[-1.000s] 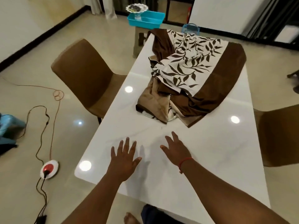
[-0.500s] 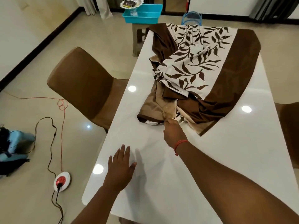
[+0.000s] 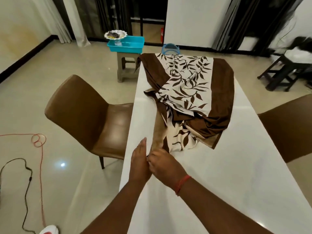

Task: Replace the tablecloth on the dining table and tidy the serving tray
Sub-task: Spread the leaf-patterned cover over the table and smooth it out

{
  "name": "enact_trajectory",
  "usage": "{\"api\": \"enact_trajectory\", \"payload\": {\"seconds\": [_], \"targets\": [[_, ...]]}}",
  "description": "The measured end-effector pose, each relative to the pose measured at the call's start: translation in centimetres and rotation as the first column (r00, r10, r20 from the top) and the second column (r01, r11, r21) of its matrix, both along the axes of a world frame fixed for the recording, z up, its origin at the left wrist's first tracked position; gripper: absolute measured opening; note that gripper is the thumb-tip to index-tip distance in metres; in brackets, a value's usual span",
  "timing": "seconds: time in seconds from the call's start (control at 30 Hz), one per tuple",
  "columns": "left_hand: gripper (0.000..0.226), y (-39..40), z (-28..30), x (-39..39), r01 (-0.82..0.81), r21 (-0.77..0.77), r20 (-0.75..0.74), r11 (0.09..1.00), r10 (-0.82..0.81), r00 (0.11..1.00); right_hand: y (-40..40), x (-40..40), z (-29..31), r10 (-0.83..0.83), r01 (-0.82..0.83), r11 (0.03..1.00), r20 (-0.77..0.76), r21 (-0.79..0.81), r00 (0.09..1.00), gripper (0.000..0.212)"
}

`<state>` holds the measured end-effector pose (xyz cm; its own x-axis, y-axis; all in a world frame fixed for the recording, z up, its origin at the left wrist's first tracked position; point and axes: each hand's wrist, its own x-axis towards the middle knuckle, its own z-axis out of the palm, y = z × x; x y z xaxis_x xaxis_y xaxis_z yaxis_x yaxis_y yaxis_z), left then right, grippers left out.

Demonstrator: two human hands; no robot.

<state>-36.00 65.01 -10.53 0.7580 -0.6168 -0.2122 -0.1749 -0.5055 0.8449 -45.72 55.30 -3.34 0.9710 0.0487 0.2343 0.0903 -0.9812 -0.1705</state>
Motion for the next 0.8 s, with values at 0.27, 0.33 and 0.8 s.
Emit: {"api": "enact_trajectory", "payload": {"seconds": [0.27, 0.33, 0.8], "targets": [[0.029, 6.8, 3.9, -0.8, -0.539, -0.228, -0.784, 0.811, 0.176, 0.596, 5.0, 1.1, 0.2, -0.345, 0.334, 0.797, -0.075, 0.503, 0.936, 0.035], [0.026, 8.5, 3.1, -0.8, -0.558, -0.132, -0.868, 0.819, 0.177, 0.464, 4.0, 0.4, -2.5, -0.468, 0.55, 0.731, -0.289, 0.404, 0.835, 0.058], [0.036, 19.7, -2.0, -0.6, -0.301, 0.212, -0.918, 0.93, 0.295, 0.265, 0.7, -6.0, -9.9, -0.277, 0.257, 0.957, -0.703, -0.138, 0.655, 0.025]]}}
